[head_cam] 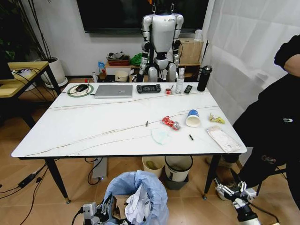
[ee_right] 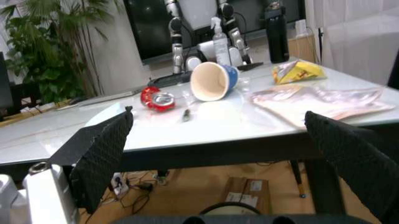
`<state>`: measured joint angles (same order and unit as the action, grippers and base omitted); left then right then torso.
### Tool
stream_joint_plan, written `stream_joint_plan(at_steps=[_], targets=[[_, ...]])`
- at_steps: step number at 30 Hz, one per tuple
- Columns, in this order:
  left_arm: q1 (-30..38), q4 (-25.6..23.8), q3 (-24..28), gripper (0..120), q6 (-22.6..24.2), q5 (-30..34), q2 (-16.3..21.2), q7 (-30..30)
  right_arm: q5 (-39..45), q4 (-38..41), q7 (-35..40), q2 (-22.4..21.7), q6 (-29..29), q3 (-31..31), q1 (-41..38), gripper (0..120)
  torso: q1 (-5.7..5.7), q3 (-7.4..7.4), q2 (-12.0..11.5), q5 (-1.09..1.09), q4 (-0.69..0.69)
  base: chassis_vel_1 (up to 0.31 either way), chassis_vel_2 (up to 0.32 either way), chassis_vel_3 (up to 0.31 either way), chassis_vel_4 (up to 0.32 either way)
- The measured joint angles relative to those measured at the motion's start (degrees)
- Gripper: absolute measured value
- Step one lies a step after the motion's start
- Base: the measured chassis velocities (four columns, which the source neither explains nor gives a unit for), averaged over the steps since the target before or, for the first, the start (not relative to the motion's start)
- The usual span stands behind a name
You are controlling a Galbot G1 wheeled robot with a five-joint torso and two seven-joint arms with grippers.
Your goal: Pick up the trash bin and place the trash from the table into it.
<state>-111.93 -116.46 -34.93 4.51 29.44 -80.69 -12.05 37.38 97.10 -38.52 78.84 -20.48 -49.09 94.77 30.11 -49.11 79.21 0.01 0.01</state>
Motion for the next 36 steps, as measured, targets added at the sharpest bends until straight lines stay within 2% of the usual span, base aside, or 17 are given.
stream_joint_plan(at_steps=[12, 17, 20, 24, 30, 36], targets=[[-0.74, -0.9, 0.15, 0, 0.1, -2.09, -1.91, 0.13, 4.06, -3.57, 0.37, -8.05, 0.93, 1.65, -3.14, 100, 0.0, 0.0, 0.0, -0.01, -0.02, -0.075, -0.074, 0.067, 0.06], [-1.71, -1.15, -0.09, 0, -0.42, -2.9, -3.06, 0.07, 4.81, -4.01, 1.47, -14.85, 3.33, 3.45, -5.01, 100, 0.0, 0.0, 0.0, 0.0, -0.01, 0.0, 0.0, 0.0, 0.0], [-1.96, -1.15, -0.36, 0, -0.66, -3.12, -3.26, 0.0, 4.73, -3.51, 2.52, -17.0, 4.01, 4.14, -6.06, 100, 0.0, 0.0, 0.0, -0.03, -0.01, 0.0, 0.0, 0.0, 0.0], [-2.49, -1.52, -1.39, 0, -0.87, -3.17, -3.33, -0.18, 2.9, -2.66, 6.21, -21.11, 7.96, 5.34, -8.63, 100, 0.0, 0.0, 0.01, -0.01, 0.0, 0.0, 0.0, 0.0, 0.0], [-2.51, -2.19, -3.51, 0, -0.57, -3.05, -2.51, -0.2, -2.15, -5.03, 10.11, -24.46, 10.35, 8.02, -12.05, 100, 0.0, 0.0, 0.01, -0.01, -0.01, 0.0, 0.0, 0.0, 0.0], [-2.33, -3.1, -5.33, 0, 0.38, -2.44, -2.13, -0.06, -4.81, -7.86, 10.74, -26.33, 10.99, 10.57, -14.93, 100, 0.0, 0.0, 0.01, -0.01, -0.01, 0.0, 0.0, 0.0, 0.0]])
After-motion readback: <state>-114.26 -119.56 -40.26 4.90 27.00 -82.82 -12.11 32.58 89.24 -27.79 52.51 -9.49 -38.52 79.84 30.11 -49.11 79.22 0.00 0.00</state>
